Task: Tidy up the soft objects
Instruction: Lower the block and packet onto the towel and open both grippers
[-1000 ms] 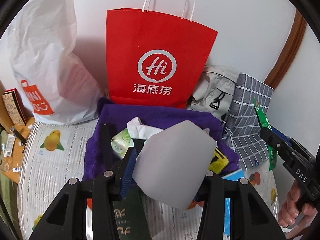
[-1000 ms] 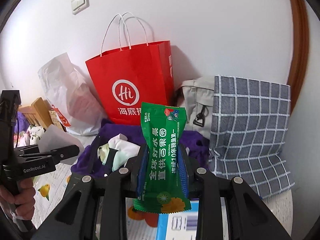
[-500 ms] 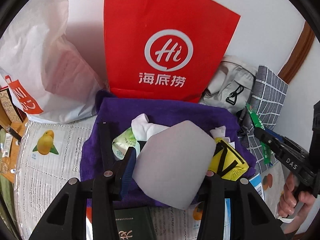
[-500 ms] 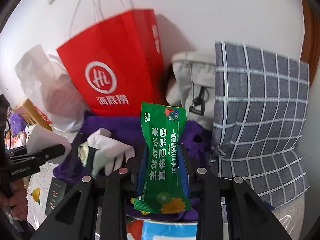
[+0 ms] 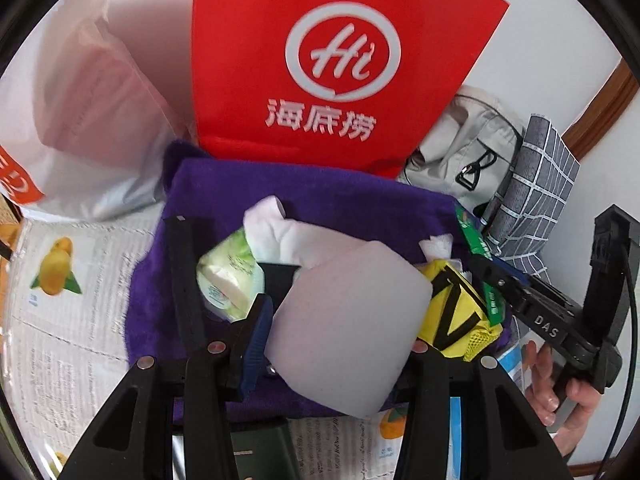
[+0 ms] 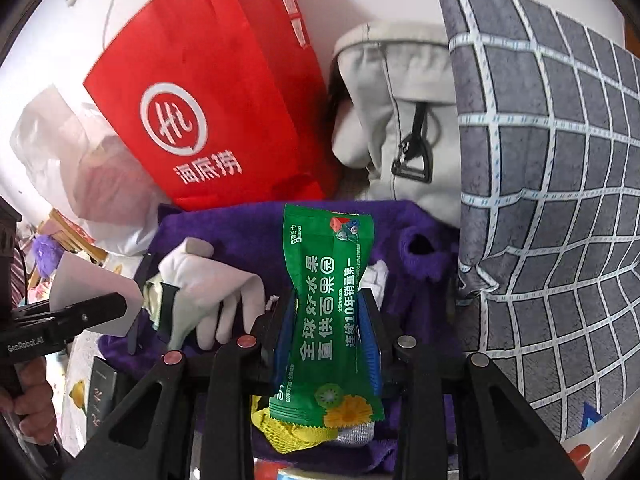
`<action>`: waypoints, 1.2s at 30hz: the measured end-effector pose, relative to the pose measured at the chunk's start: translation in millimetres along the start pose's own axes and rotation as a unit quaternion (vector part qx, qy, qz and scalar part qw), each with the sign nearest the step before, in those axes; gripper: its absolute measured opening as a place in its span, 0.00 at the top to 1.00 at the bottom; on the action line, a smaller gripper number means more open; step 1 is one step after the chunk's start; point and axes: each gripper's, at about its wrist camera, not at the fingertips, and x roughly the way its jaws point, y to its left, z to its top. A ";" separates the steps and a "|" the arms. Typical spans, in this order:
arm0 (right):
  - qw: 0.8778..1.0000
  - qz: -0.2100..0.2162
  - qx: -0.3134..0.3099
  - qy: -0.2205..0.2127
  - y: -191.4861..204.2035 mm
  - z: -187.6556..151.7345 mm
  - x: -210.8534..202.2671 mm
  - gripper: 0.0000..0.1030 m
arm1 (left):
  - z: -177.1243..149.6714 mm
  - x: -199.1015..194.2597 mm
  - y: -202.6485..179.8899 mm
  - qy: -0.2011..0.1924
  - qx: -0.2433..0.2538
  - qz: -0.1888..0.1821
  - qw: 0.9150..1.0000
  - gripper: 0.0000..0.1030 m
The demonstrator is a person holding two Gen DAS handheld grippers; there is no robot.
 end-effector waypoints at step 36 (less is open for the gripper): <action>0.997 -0.012 -0.064 -0.042 35.9 -1.5 -34.2 0.46 | -6.9 23.6 -20.3 0.025 -0.006 -0.024 0.999 0.39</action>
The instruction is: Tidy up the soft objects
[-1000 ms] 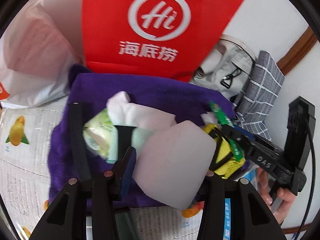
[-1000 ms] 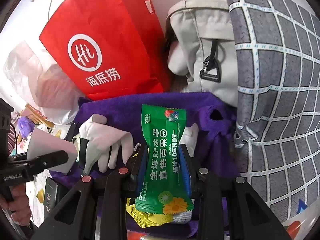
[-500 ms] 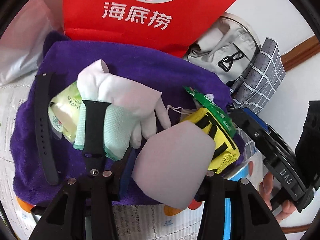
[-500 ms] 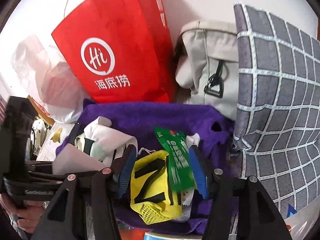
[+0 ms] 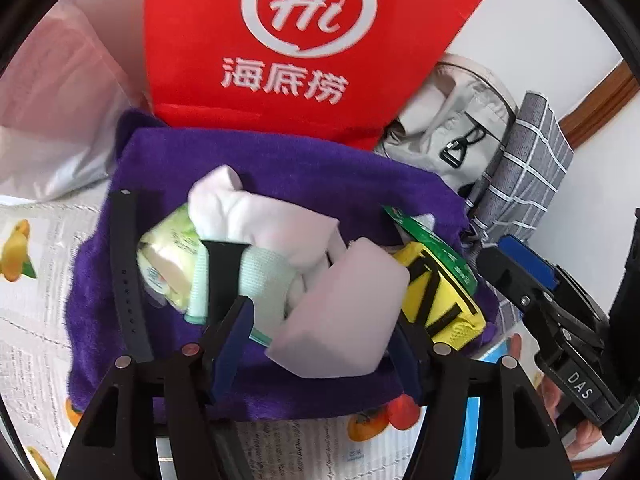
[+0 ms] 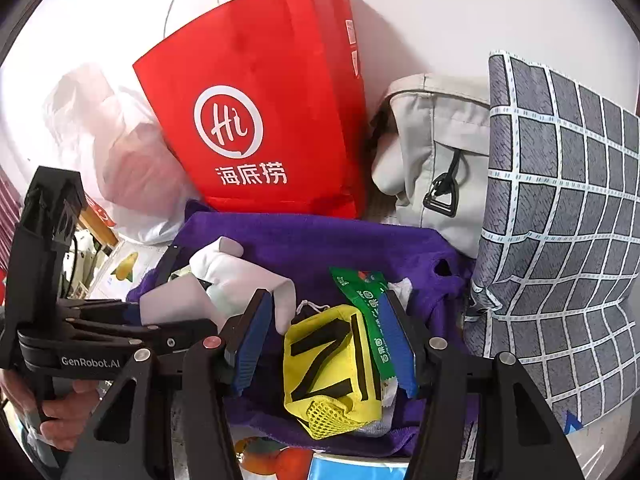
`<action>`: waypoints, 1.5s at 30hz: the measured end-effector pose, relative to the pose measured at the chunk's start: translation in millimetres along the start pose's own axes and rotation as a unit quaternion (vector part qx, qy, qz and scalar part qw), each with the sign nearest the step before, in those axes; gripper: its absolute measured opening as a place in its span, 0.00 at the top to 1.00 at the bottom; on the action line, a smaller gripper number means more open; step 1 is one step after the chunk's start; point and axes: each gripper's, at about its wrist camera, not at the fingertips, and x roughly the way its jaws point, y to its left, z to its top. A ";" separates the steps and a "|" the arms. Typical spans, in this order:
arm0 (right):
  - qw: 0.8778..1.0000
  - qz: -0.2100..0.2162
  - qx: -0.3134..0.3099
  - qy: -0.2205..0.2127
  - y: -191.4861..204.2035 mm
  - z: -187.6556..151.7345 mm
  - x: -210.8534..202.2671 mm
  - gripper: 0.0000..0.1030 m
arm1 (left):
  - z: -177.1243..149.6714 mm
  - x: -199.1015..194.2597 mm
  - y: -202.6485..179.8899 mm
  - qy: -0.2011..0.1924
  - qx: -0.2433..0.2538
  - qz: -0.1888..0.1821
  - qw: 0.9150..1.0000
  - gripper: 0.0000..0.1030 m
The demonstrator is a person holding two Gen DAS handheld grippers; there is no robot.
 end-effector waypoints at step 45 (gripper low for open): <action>0.995 -0.081 0.022 -0.052 65.0 -125.1 -206.9 0.17 | -163.0 -199.1 -67.6 -0.145 0.071 0.098 0.982 0.22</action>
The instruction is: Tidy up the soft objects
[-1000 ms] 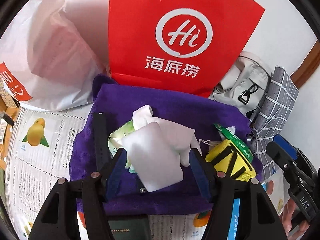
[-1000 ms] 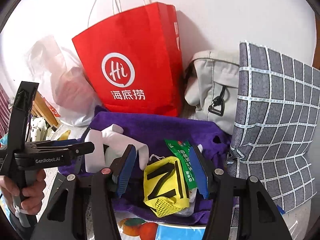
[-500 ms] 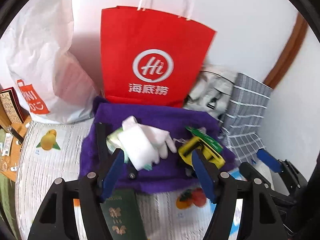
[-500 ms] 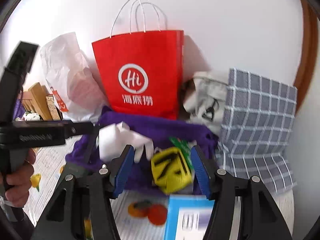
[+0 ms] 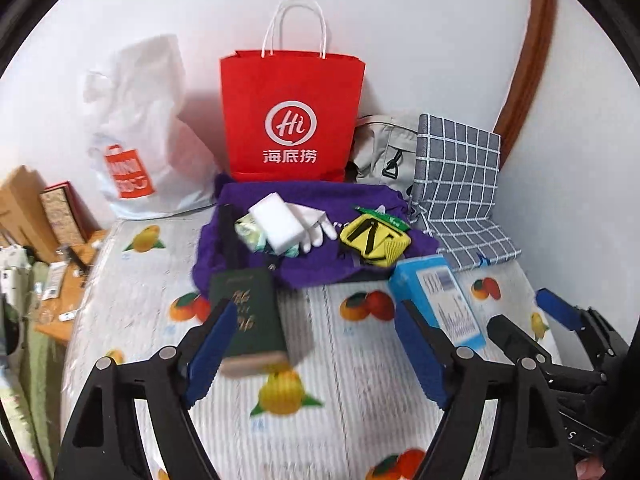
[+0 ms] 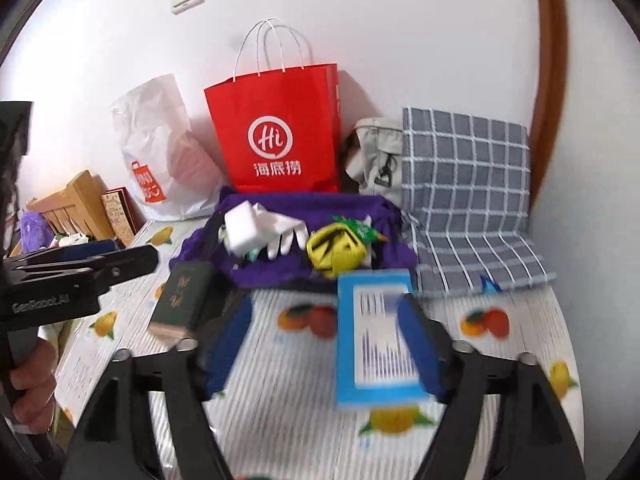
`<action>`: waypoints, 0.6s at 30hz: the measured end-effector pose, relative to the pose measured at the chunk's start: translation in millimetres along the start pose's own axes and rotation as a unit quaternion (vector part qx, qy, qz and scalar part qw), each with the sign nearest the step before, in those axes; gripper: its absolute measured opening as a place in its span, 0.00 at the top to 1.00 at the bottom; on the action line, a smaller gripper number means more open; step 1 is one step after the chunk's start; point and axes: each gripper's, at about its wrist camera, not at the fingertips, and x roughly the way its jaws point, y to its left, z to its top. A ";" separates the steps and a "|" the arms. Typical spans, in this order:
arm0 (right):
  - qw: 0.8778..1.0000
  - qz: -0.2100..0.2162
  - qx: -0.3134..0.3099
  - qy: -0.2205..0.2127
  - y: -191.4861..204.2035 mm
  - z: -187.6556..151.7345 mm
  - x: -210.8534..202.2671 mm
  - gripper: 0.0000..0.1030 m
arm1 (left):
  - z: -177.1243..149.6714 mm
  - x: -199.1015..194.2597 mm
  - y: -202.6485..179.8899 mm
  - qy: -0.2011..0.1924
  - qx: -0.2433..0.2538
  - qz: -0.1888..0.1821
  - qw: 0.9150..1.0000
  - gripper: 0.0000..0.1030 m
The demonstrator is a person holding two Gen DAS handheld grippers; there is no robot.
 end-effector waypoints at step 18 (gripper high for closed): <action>0.999 -0.044 0.011 -0.002 4.3 -89.5 -99.1 0.00 | -98.3 -100.0 -23.5 -0.040 0.003 0.029 0.999 0.12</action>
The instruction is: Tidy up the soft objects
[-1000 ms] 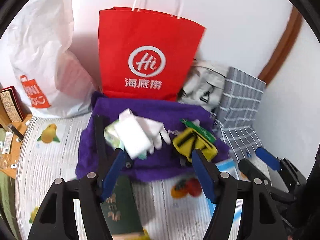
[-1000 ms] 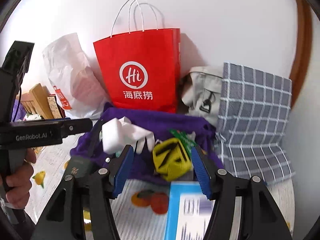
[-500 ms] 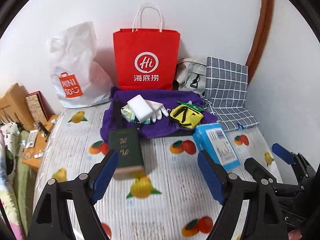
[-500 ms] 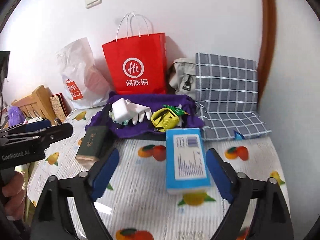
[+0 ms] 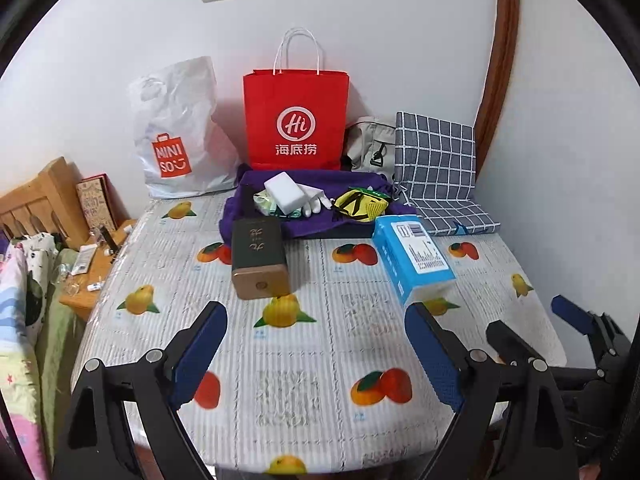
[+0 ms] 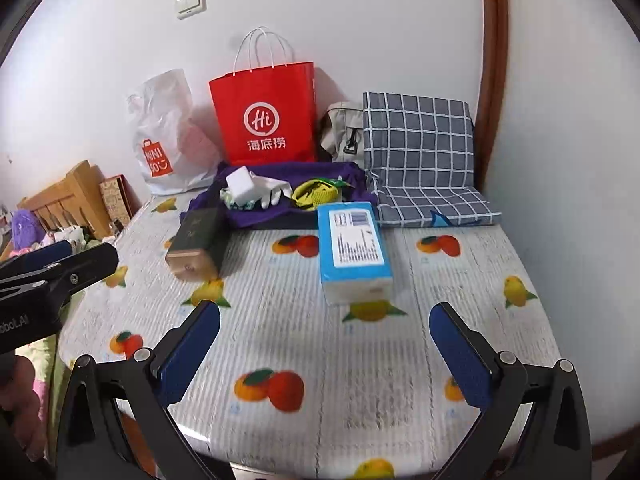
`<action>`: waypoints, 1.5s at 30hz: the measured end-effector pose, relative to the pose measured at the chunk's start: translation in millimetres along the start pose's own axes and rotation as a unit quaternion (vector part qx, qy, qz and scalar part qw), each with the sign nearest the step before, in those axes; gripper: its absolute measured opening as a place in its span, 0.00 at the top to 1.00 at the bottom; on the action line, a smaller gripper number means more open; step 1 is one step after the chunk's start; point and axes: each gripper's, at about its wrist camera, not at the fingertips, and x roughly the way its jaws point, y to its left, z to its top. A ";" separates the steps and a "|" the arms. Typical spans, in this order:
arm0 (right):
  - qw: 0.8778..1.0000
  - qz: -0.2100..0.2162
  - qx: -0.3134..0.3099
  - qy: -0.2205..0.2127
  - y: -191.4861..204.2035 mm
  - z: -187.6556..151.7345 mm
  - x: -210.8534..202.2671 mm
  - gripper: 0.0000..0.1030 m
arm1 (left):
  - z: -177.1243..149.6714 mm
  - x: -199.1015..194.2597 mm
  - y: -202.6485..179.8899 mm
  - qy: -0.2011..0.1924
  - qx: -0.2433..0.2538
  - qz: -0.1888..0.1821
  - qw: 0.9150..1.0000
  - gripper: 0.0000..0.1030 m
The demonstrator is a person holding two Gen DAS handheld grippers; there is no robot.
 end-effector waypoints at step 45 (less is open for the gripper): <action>0.999 -0.013 -0.005 -0.033 5.7 -20.4 -47.8 0.00 | -25.9 -28.1 4.9 -0.010 -0.008 0.006 1.000 0.12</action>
